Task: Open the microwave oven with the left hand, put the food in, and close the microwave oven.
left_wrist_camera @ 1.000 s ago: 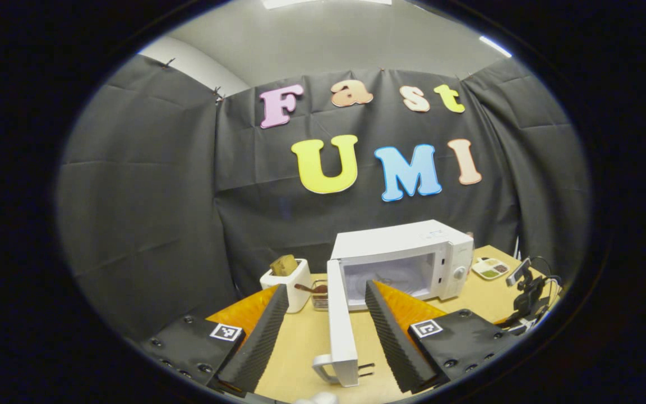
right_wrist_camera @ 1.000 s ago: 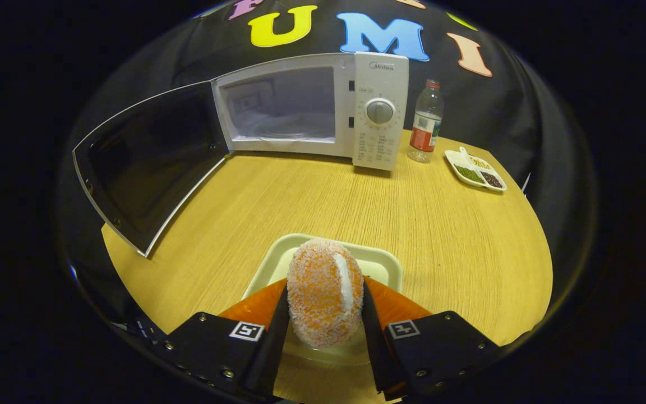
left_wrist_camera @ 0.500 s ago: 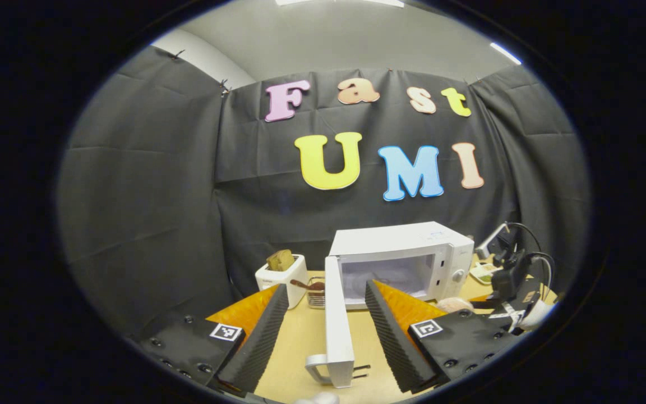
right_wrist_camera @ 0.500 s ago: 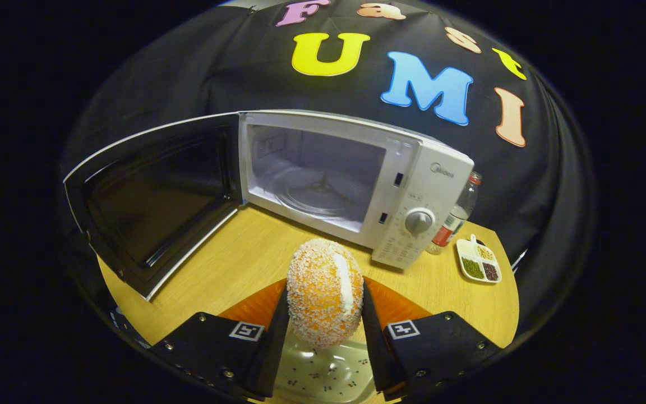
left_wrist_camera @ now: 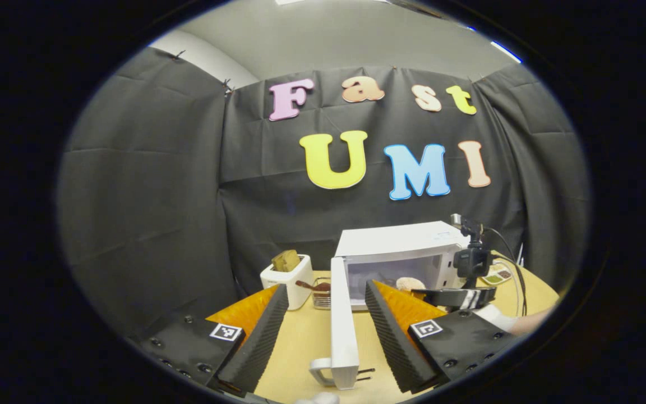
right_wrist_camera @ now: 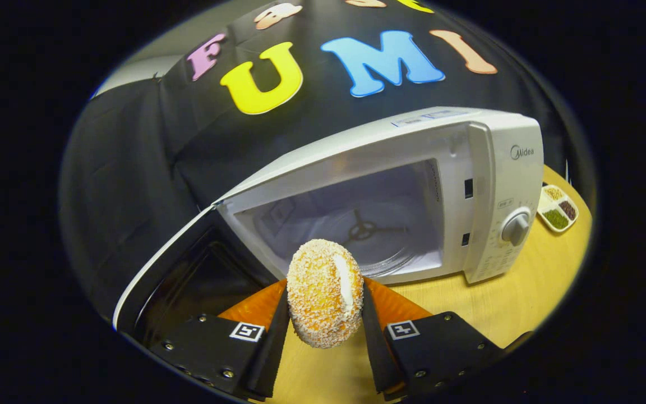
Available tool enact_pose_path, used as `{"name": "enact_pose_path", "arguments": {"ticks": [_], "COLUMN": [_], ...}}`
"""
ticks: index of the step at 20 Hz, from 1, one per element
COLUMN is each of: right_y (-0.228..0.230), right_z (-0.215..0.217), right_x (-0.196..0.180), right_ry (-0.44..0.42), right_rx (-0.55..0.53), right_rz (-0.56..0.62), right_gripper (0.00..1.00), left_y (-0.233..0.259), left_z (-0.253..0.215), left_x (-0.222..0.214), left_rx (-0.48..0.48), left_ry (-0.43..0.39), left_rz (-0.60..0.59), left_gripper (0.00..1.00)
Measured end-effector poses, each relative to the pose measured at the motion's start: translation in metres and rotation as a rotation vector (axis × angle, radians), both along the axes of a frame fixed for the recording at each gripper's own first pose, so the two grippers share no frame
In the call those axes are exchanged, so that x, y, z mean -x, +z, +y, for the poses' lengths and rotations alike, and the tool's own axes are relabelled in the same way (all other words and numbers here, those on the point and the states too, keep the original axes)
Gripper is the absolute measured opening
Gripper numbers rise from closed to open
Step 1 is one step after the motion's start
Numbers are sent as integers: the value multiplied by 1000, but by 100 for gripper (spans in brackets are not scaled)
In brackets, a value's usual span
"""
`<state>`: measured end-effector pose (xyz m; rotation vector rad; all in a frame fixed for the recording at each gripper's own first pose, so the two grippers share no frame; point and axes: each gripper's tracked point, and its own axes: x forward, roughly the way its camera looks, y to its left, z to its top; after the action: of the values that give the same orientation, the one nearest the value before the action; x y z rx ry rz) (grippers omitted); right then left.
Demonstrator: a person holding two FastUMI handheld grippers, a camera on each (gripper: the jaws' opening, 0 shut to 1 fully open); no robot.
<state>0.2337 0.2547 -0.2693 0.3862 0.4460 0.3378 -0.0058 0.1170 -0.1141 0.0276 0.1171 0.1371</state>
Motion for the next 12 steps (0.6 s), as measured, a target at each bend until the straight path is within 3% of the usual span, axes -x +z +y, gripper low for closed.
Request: {"name": "enact_pose_path", "arguments": {"ticks": [4,8,9,12], "right_y": [-6,-13,-18,-39], "right_z": [0,-13,-13,-15], "right_x": [-51,-87,-94,-113], "right_ry": [-163,-329,-357,-441], "right_rx": [-151,-231,-242,-214], "right_rz": [7,-18,-9,2], "right_gripper": [65,65,65,64], "left_y": [-3,-18,-20,-28], "left_z": [4,14,16,25], "left_x": [-17,-23,-24,-25], "left_rx": [1,-5,-5,0], "left_ry": [-2,11,15,35], "left_rz": [10,37,42,51], "left_gripper": [94,90,94,89]}}
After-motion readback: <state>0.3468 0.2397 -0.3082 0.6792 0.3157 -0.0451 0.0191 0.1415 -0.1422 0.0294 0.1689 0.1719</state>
